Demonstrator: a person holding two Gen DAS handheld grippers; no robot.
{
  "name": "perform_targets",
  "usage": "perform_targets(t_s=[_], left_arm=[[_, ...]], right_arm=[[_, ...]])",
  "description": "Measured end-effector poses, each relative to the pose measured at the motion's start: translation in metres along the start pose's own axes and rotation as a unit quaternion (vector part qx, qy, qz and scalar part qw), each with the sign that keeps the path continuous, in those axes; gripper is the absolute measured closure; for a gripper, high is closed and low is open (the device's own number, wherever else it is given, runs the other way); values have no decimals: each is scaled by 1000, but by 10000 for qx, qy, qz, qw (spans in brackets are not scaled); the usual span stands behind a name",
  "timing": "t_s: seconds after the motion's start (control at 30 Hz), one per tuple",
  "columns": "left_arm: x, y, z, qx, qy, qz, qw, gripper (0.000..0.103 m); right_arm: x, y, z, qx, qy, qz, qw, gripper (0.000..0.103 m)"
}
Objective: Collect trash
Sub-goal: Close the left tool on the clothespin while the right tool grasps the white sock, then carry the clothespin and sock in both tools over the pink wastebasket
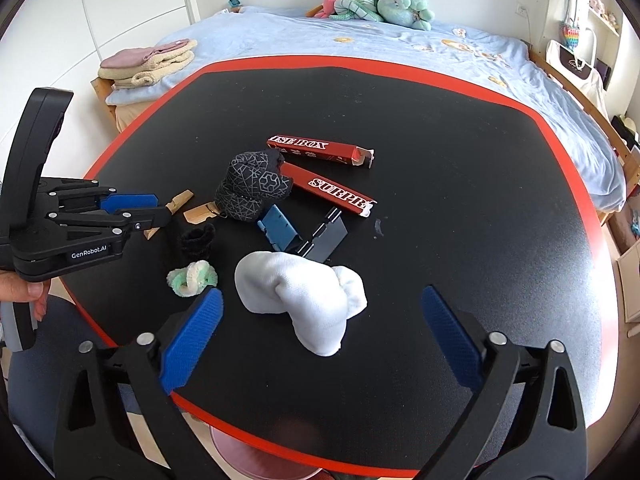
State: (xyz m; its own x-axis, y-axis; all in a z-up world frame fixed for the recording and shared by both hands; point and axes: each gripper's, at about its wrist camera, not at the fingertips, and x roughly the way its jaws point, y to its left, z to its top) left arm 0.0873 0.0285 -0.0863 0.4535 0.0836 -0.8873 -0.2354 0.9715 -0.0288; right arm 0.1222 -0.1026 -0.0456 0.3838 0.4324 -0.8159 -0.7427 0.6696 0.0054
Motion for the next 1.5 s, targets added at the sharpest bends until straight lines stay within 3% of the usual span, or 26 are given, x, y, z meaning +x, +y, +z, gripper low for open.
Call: perform_targets(t_s=[0.07,0.1,0.17,0.37,0.93,1.5], left_arm=[[0,0,0,18,1,-34,10000,91],[0,1,-1,24,-3,-61,10000,91],[0,1,-2,45,-13,-127,9999,91],[-2,5,-7,62,-50,-267,9996,91],[-63,-6,-35,505,-440,-650,9956,91],[-104,-56,-95,1241,-336,-1430,9813,91]], right_arm=[[5,0,2,-35,94,-4,9999,35],[6,1,2,-53,113,24,9999,39],[9,3,1,-58,167,73,9998,56],[6,5,-6,19,159,161,9997,69],[-68,14,-35,466,-239,53,9986,72],[-122,42,-115,662,-46,104,9977,72]])
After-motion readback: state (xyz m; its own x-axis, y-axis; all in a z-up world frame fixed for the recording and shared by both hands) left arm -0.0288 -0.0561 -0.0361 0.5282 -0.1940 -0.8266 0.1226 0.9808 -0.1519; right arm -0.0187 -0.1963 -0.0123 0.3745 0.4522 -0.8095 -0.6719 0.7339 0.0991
